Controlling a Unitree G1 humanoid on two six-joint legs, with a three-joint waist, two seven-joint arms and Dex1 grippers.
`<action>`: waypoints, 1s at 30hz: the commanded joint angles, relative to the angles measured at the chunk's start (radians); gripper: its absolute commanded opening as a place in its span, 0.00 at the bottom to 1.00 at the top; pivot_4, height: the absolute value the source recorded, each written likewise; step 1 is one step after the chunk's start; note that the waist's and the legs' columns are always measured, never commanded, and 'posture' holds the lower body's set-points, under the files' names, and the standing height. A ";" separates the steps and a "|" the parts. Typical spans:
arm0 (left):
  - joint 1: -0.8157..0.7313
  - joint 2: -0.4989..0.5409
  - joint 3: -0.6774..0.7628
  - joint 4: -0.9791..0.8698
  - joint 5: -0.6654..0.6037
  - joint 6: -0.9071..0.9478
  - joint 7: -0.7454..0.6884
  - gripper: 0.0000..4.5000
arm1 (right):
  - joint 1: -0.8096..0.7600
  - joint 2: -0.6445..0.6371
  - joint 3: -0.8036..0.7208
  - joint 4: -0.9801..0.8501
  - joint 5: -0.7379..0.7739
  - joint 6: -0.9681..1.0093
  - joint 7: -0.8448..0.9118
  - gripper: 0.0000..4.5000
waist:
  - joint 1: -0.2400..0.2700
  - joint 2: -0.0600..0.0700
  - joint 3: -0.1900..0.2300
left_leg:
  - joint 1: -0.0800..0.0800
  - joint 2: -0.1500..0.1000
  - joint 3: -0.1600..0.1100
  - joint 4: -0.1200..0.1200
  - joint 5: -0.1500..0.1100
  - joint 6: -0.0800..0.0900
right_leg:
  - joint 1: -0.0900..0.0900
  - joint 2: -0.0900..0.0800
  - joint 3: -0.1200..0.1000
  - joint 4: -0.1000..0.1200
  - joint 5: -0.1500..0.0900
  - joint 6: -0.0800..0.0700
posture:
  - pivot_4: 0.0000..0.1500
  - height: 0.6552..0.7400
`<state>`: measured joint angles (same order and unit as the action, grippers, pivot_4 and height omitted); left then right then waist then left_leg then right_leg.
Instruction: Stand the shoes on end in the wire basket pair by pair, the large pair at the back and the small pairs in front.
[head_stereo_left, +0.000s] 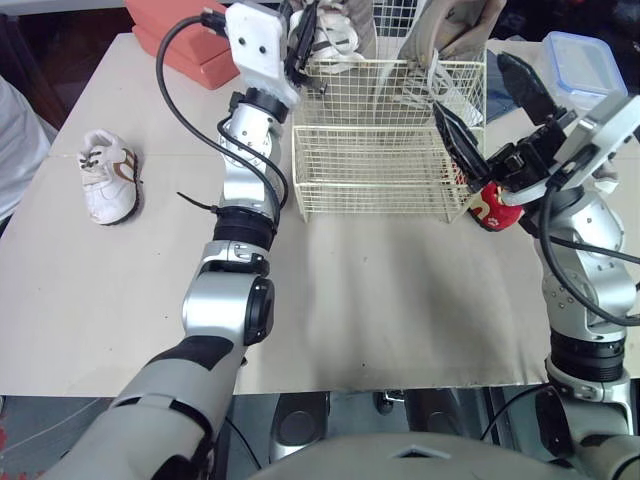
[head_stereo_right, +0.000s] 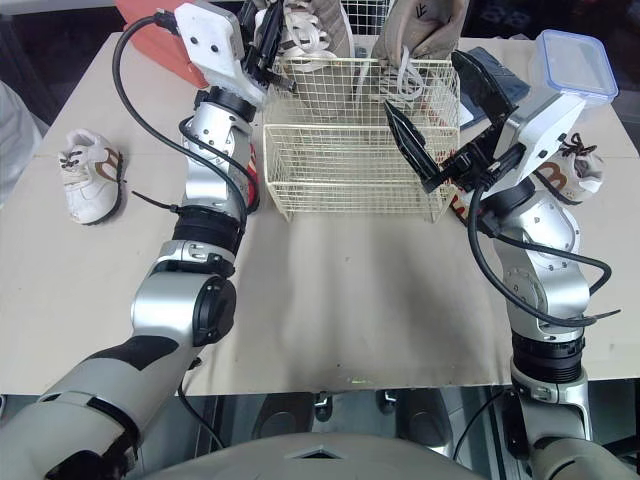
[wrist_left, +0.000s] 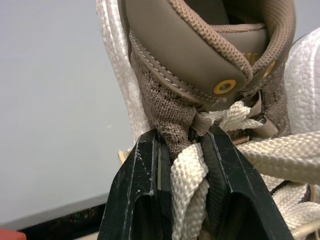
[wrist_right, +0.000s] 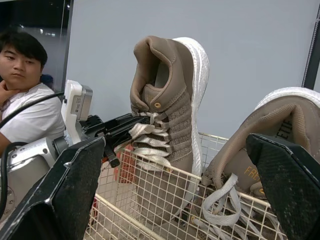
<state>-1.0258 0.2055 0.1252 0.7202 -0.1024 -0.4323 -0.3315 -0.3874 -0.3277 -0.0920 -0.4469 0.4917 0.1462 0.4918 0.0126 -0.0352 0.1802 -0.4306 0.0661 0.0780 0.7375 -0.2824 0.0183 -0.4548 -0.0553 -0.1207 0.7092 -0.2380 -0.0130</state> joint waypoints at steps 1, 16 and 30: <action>0.026 0.004 -0.013 -0.068 -0.015 0.058 -0.024 0.30 | 0.000 -0.010 -0.025 -0.046 0.004 -0.016 -0.008 1.00 | 0.000 0.001 0.000 | 0.000 0.000 0.000 0.000 0.000 0.000 | 0.000 0.000 0.000 0.000 0.000 0.000 | 1.00 0.36; 0.201 0.009 -0.004 -0.413 -0.057 0.273 0.010 1.00 | 0.008 -0.020 -0.041 -0.033 0.004 -0.014 -0.007 1.00 | 0.001 0.002 -0.001 | 0.002 0.000 -0.004 0.000 0.000 0.000 | 0.001 0.000 0.001 0.001 0.000 0.000 | 1.00 0.36; 0.437 0.126 -0.009 -1.025 -0.288 0.682 -0.099 1.00 | 0.198 -0.242 -0.237 0.100 0.047 0.054 0.109 1.00 | 0.003 0.002 -0.001 | 0.003 0.004 -0.005 0.000 0.000 0.000 | 0.002 0.000 0.005 0.001 0.000 0.000 | 1.00 0.36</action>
<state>-0.5834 0.3099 0.1143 -0.2214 -0.3410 0.2059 -0.4014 -0.1941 -0.5464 -0.2896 -0.3377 0.5179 0.1942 0.5749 0.0154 -0.0327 0.1790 -0.4279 0.0704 0.0734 0.7374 -0.2824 0.0183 -0.4529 -0.0551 -0.1153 0.7098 -0.2381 -0.0131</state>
